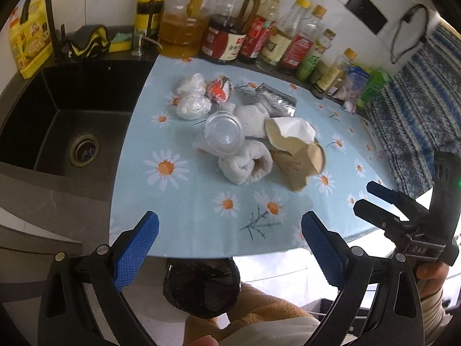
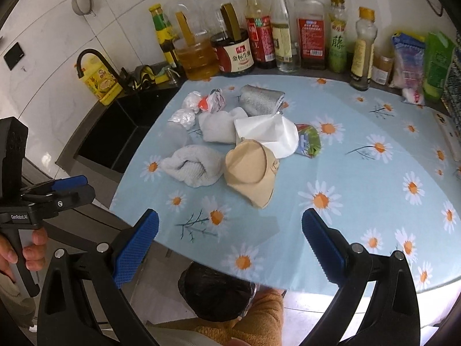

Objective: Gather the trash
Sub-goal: 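Reach the left tool to the clear plastic bag while the right tool reaches the tan paper cup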

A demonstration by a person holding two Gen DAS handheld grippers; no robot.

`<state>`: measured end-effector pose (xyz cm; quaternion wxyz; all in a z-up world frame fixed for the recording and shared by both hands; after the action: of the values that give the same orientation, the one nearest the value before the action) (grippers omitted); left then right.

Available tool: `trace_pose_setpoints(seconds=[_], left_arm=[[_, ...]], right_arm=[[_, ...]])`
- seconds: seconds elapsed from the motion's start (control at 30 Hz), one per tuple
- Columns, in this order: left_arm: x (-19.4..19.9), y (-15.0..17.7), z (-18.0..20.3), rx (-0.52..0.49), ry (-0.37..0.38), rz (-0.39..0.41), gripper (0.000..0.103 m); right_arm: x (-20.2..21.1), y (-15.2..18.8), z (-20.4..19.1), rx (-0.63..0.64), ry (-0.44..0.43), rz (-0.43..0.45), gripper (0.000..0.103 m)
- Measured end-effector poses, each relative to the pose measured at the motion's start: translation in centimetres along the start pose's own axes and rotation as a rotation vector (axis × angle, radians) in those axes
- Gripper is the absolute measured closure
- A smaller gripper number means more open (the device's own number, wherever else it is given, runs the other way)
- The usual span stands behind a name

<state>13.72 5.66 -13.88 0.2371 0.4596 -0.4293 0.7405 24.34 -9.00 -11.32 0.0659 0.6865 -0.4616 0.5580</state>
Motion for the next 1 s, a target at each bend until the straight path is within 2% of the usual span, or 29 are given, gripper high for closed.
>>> trace_pose_setpoints(seconds=[0.1,0.6,0.73,0.87,1.0], left_arm=[[-1.5,-1.2,-0.3,0.030,0.008,-0.027,0.007],[-8.2,-6.9,-0.9,0.048,-0.061,-0.120,0.007],[-9.5,-8.2,-0.8,0.023,-0.128,-0.105,0.007],[-10.6,-8.5,-0.4,-0.004,-0.159,-0.118,0.007],[-11.5,-8.8,-0.5,-0.028,-0.212,-0.131,0.008]], right_arm=[[-1.4,-1.2,0.7,-0.002,-0.006,-0.013,0.005],[-6.8,-4.1,3.3,-0.021,0.005,-0.080,0.016],[-7.7,-4.1,3.6,-0.024,0.004,-0.098,0.019],[-8.2,-4.2,3.7,-0.023,0.007,-0.113,0.021],[-8.6,-4.1,3.9,-0.026,0.012,-0.127,0.030]])
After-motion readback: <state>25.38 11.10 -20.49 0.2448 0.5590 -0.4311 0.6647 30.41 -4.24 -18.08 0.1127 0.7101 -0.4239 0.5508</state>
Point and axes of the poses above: each gripper's, at about its wrist camera, not at the fingertips, and x roughly against the way its jaws point, z to its right, y to its underside, the point moved 9 cm from there along -x, roughly the way its jaws point, and after that the axes turned 7 degrees about -y, right-handed, at the moved point
